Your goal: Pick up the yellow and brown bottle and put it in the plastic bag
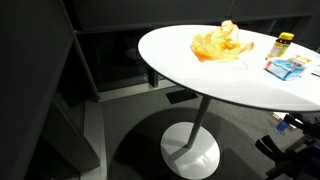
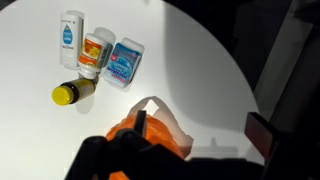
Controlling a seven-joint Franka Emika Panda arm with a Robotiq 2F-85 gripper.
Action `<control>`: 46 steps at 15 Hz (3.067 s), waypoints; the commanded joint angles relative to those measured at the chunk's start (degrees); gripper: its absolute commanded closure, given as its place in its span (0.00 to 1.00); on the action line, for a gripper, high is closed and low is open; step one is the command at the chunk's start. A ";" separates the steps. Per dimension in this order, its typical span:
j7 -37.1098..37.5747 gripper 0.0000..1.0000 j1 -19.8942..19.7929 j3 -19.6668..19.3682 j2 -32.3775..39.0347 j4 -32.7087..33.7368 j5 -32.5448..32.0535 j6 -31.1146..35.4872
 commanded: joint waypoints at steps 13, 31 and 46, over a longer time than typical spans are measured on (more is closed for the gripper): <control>0.07 0.00 -4.90 -5.94 -0.52 -4.17 -3.79 7.15; 0.53 0.00 -12.73 -13.87 8.97 -12.96 -9.47 27.17; 0.85 0.30 -12.65 -15.58 18.92 -11.69 -11.67 33.21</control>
